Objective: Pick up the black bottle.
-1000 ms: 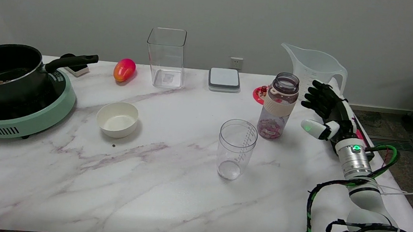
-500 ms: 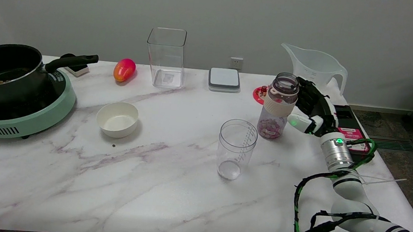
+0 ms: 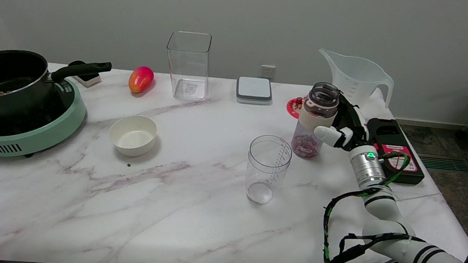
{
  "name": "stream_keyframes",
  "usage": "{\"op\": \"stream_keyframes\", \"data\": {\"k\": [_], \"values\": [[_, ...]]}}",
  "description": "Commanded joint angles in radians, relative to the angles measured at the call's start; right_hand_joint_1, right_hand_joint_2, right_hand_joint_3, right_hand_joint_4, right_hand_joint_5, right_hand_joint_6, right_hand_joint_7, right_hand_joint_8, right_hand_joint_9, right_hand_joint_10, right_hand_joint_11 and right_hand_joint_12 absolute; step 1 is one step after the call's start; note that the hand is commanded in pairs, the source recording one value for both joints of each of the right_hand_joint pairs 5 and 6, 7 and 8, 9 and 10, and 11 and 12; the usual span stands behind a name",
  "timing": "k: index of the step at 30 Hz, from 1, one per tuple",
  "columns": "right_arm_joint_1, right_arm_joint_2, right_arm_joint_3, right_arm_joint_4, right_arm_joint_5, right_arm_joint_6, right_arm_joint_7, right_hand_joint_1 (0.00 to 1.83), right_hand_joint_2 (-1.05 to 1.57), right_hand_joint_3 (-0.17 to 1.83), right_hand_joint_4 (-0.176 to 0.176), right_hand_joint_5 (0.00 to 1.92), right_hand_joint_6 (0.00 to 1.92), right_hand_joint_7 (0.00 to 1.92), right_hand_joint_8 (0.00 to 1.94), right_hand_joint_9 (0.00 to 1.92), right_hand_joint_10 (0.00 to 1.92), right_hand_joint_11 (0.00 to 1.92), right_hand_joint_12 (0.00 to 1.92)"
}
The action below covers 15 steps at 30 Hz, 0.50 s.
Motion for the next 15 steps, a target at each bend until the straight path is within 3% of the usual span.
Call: {"op": "stream_keyframes", "data": {"k": [1,15], "values": [[0.06,-0.05,-0.029,-0.068,-0.041,-0.005,0.044,1.25,-0.62,1.15,0.0,0.37,0.37,0.45,0.45,0.5,0.5,0.6,0.6],[0.078,-0.07,-0.035,-0.098,-0.041,-0.011,0.044,1.26,-0.59,1.15,0.0,0.38,0.38,0.45,0.45,0.51,0.51,0.6,0.6]]}}
